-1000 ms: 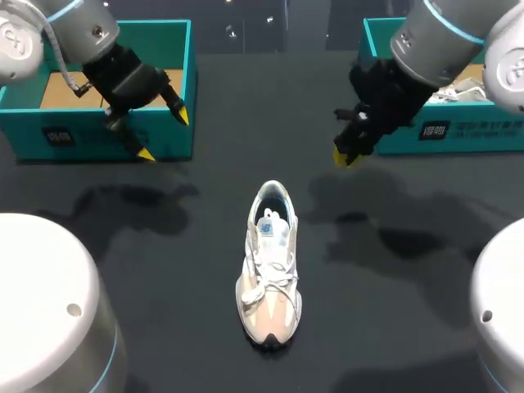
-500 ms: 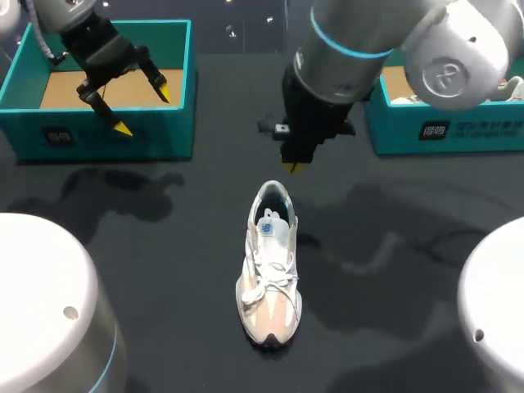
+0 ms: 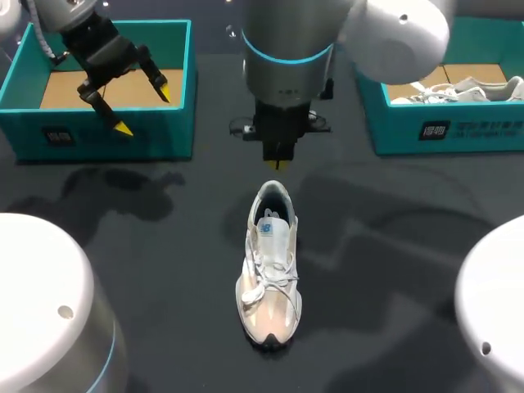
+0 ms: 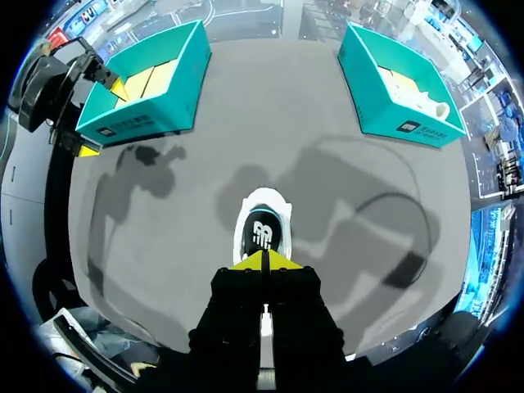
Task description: Take the shoe out of the shoebox, open the shoe tongue, remove and reinsert the insole, then place the shoe into the shoebox
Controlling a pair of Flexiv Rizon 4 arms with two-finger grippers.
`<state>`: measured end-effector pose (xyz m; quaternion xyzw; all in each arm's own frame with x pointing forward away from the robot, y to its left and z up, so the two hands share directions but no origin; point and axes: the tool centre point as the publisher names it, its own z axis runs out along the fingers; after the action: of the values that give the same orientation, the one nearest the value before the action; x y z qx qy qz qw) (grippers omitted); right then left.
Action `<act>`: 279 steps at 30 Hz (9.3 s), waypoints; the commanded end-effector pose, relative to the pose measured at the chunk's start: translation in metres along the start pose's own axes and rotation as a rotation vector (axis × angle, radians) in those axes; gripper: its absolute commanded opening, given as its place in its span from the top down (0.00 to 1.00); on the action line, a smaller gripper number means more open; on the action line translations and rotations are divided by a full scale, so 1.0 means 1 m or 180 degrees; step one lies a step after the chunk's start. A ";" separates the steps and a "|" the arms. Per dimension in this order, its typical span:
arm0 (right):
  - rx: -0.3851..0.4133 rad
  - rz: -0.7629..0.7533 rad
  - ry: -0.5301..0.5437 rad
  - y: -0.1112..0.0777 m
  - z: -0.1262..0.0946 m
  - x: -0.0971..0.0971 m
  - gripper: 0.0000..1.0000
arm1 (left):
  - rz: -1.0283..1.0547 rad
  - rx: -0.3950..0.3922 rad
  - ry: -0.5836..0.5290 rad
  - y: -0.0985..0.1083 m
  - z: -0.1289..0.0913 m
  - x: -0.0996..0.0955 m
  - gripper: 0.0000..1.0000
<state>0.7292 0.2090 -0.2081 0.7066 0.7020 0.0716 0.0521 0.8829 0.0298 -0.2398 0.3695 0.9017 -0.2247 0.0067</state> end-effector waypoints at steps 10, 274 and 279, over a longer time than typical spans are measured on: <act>-0.0033 0.0298 -0.0607 -0.008 0.034 0.033 1.00 | 0.0001 -0.0007 0.0007 0.000 0.000 0.000 0.00; 0.0695 -0.0483 -0.0082 -0.034 0.123 0.014 0.00 | 0.0001 -0.0007 0.0007 0.000 0.000 0.000 0.00; 0.0691 -0.0459 -0.0124 -0.033 0.119 0.012 0.08 | 0.0001 -0.0007 0.0007 0.000 0.000 0.000 0.00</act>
<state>0.7183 0.2252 -0.3322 0.6567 0.7537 -0.0229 -0.0070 0.8829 0.0298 -0.2399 0.3695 0.9017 -0.2245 0.0069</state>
